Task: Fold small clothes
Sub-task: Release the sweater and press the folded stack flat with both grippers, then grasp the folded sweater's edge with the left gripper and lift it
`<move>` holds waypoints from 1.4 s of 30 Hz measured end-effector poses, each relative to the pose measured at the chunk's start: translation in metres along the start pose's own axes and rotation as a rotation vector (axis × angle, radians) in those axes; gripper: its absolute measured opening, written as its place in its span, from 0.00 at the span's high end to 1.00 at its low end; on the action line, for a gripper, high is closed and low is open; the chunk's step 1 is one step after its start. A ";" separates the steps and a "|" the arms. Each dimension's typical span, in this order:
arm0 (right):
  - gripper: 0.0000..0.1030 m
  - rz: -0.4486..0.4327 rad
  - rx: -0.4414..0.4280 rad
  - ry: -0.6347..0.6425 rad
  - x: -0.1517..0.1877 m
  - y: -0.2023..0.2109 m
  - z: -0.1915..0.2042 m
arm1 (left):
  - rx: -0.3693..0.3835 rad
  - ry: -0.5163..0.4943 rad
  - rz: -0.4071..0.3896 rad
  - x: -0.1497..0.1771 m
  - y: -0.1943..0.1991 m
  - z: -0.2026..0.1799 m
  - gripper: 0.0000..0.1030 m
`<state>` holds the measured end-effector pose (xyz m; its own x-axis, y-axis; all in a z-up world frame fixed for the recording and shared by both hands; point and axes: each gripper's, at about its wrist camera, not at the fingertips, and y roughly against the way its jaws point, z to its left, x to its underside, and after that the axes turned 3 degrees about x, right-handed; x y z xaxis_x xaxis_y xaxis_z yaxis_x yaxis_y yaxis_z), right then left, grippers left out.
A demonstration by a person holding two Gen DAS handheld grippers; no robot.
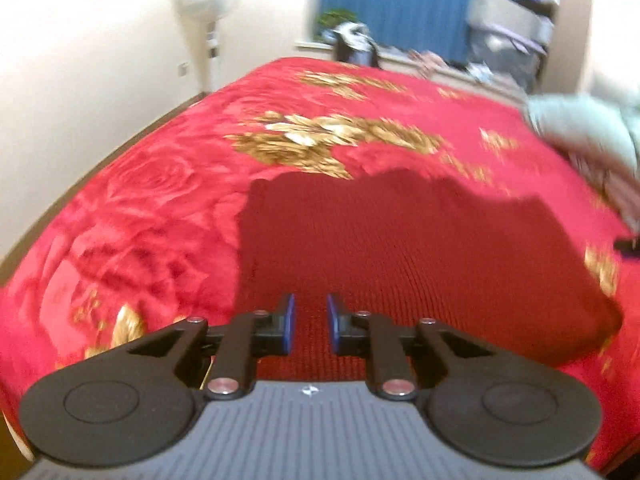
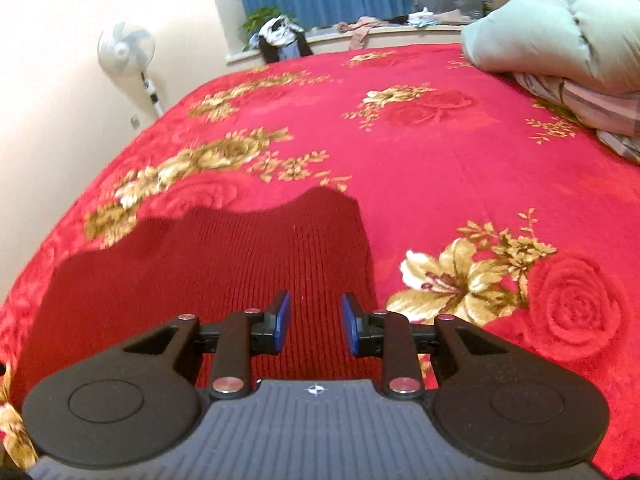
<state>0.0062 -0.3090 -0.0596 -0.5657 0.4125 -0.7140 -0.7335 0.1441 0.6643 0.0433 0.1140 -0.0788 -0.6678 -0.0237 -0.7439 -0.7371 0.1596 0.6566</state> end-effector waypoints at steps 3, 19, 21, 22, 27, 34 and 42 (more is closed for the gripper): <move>0.71 -0.018 -0.019 0.001 -0.004 0.004 0.001 | 0.002 0.187 0.007 0.009 0.004 0.016 0.80; 0.71 -0.032 -0.070 0.003 -0.016 0.011 -0.007 | 0.097 0.804 0.115 0.063 -0.045 0.079 0.41; 0.71 -0.025 -0.064 0.008 -0.015 0.010 -0.008 | 0.092 0.806 0.112 0.060 -0.050 0.075 0.41; 0.71 -0.021 -0.054 0.017 -0.014 0.009 -0.007 | 0.090 0.810 0.109 0.060 -0.051 0.075 0.41; 0.71 0.012 -0.026 0.030 -0.008 0.006 -0.009 | 0.083 0.806 0.085 0.059 -0.062 0.075 0.35; 0.71 0.023 -0.003 0.043 -0.004 0.003 -0.010 | 0.047 0.729 0.063 0.050 -0.072 0.062 0.32; 0.71 0.029 0.004 0.058 -0.002 -0.001 -0.008 | 0.003 0.558 -0.053 0.033 -0.046 0.037 0.65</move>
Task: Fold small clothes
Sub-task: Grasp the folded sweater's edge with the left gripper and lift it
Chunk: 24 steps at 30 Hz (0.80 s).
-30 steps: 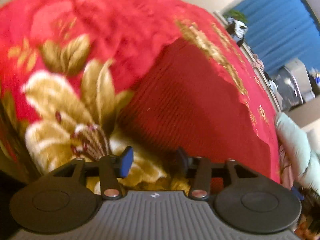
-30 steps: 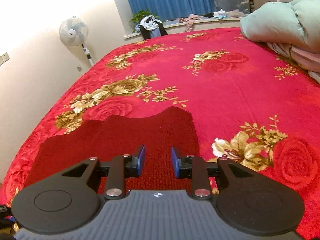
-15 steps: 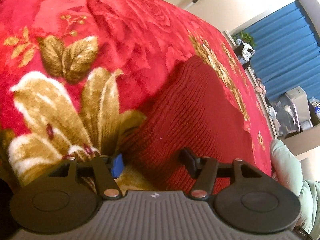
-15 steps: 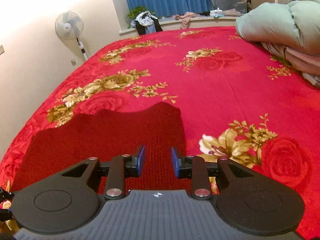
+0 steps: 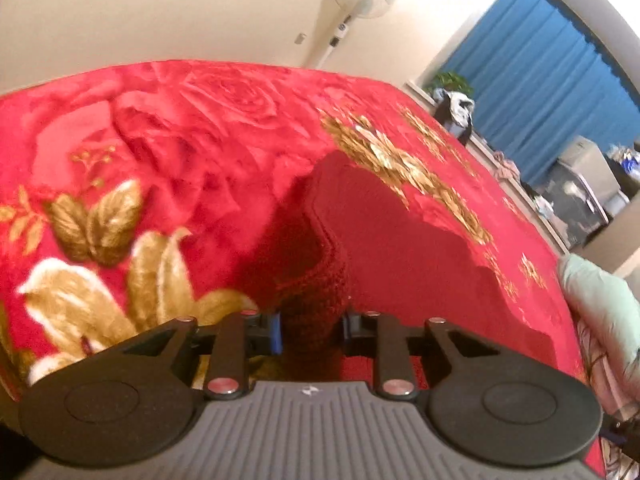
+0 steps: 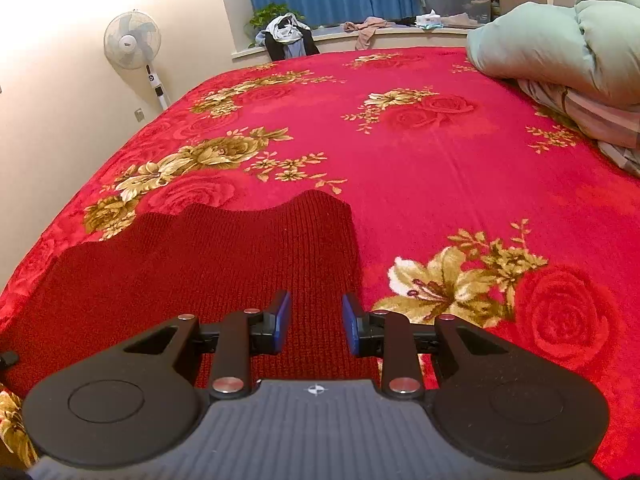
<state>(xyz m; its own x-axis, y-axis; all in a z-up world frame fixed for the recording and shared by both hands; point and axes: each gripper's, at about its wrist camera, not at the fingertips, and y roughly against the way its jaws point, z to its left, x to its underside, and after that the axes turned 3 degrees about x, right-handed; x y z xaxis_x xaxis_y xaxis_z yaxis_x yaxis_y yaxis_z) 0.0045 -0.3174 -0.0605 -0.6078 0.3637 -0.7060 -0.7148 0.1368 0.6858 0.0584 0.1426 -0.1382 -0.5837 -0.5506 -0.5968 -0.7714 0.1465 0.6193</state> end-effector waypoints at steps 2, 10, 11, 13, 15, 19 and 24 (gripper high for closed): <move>0.71 0.006 0.000 0.002 0.000 -0.002 0.001 | 0.018 0.074 0.076 0.003 -0.015 0.011 0.49; 0.71 0.009 0.001 0.004 0.000 -0.002 -0.001 | 0.060 0.182 0.113 0.004 -0.031 0.027 0.59; 0.71 0.008 0.001 0.003 0.000 -0.002 -0.001 | 0.063 0.185 0.110 0.005 -0.030 0.028 0.61; 0.71 0.006 0.001 0.003 0.000 -0.001 -0.002 | 0.061 0.160 0.097 0.004 -0.028 0.024 0.73; 0.71 0.004 0.004 0.003 0.000 -0.001 -0.002 | 0.060 0.130 0.078 0.002 -0.024 0.020 0.78; 0.71 0.009 0.014 -0.005 0.000 -0.004 -0.004 | 0.064 0.105 0.059 -0.003 -0.017 0.015 0.83; 0.71 0.001 0.023 -0.012 -0.002 -0.006 -0.001 | 0.094 0.097 0.041 -0.015 0.010 0.011 0.85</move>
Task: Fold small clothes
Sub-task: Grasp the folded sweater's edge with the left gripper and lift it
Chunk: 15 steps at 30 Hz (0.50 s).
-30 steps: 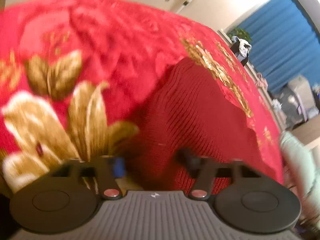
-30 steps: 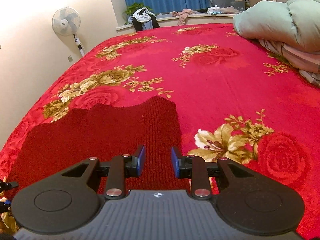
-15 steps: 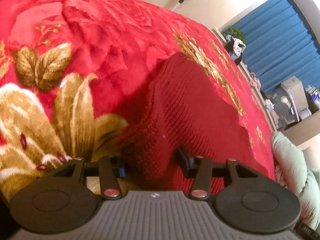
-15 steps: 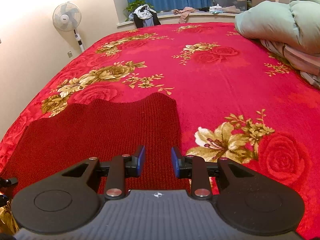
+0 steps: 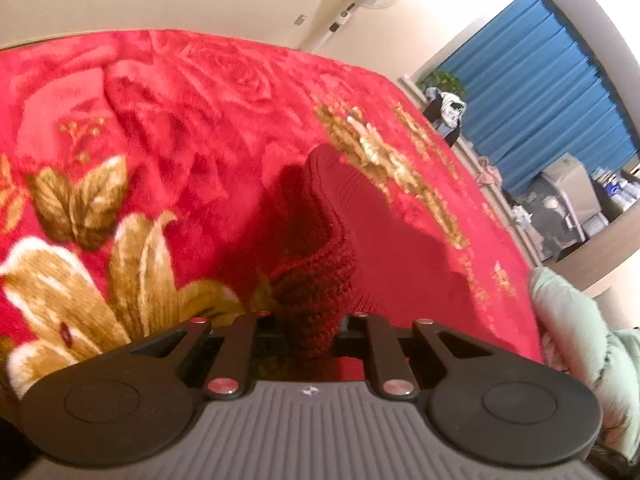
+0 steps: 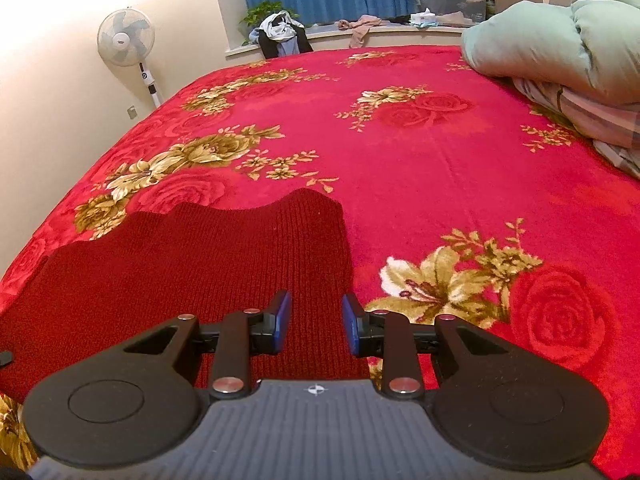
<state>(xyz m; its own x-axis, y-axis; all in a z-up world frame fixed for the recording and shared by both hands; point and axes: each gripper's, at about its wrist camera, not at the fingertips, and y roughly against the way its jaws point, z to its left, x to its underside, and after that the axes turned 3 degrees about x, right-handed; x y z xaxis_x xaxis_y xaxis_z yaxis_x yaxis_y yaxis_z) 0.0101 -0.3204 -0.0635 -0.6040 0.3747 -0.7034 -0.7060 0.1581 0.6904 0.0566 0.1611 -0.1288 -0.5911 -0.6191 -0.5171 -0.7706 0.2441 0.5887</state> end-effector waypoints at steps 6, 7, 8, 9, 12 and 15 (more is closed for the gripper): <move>0.71 -0.014 0.001 0.000 -0.003 -0.001 0.011 | -0.031 -0.012 0.013 -0.003 0.031 0.001 0.85; 0.71 -0.017 -0.001 0.000 -0.004 0.000 0.012 | -0.047 -0.016 0.005 -0.003 0.034 0.003 0.85; 0.71 -0.019 -0.002 -0.001 -0.004 0.000 0.013 | -0.066 -0.023 0.000 -0.004 0.035 0.005 0.85; 0.71 -0.020 -0.003 -0.002 -0.005 0.000 0.014 | -0.088 -0.033 -0.004 -0.003 0.034 0.007 0.85; 0.71 -0.028 -0.007 -0.008 -0.009 0.002 0.013 | -0.126 -0.029 0.020 -0.002 0.026 0.015 0.85; 0.71 -0.054 -0.006 -0.016 -0.022 0.003 0.006 | -0.165 -0.071 0.051 0.000 0.013 0.015 0.85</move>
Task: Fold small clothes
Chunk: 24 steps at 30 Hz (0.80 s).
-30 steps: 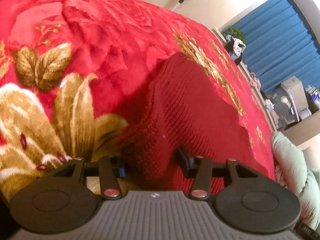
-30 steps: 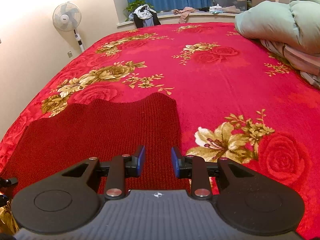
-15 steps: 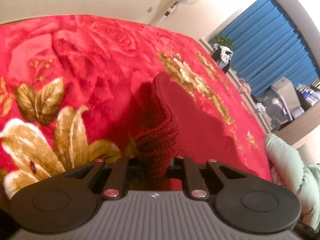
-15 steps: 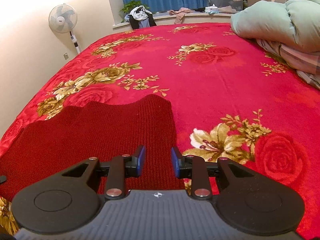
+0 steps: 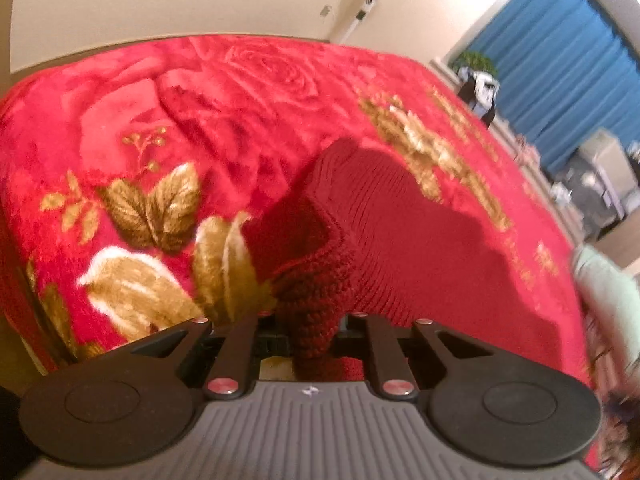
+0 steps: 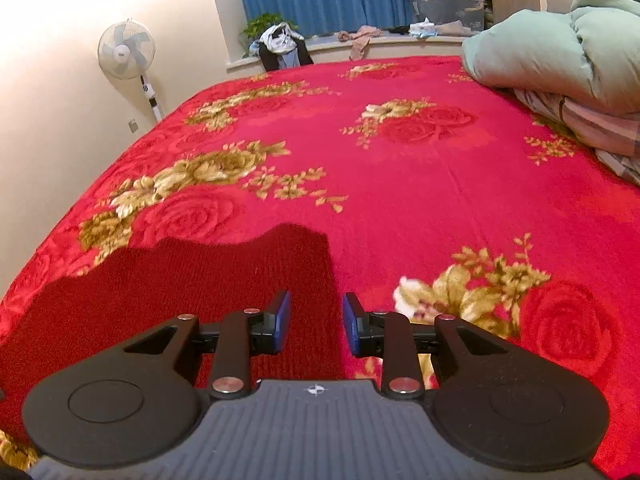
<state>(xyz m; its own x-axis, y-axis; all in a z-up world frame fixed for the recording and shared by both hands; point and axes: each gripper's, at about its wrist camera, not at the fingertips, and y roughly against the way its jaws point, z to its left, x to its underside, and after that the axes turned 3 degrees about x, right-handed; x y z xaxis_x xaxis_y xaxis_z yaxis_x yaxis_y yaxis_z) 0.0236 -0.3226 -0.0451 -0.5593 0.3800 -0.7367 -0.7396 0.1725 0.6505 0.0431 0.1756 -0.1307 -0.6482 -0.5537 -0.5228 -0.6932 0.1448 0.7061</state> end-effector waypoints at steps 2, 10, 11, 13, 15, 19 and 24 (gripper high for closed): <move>0.71 -0.011 0.000 -0.001 -0.012 -0.004 -0.006 | -0.030 -0.037 0.005 0.005 -0.005 -0.004 0.85; 0.71 -0.044 -0.006 -0.072 -0.046 -0.018 -0.048 | -0.052 -0.430 -0.165 0.005 0.036 -0.116 0.85; 0.71 -0.048 -0.014 -0.094 -0.047 -0.018 -0.055 | -0.021 -0.481 -0.184 0.008 0.041 -0.139 0.85; 0.71 -0.053 -0.029 -0.125 -0.048 -0.016 -0.064 | 0.050 -0.560 -0.204 0.019 0.047 -0.182 0.85; 0.71 -0.056 -0.038 -0.136 -0.049 -0.015 -0.070 | 0.145 -0.648 -0.206 0.044 0.048 -0.234 0.86; 0.71 -0.058 -0.059 -0.171 -0.049 -0.015 -0.085 | 0.292 -0.783 -0.121 0.112 0.021 -0.313 0.86; 0.71 -0.029 -0.121 -0.200 -0.046 -0.020 -0.096 | 0.387 -0.945 0.168 0.211 -0.050 -0.354 0.83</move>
<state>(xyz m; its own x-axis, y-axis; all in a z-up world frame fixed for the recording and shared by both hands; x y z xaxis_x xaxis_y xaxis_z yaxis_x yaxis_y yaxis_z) 0.0286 -0.4309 -0.0419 -0.4608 0.5512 -0.6956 -0.8004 0.0806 0.5941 0.0525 -0.2384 -0.1076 -0.6133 0.3435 -0.7113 -0.5162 0.5073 0.6901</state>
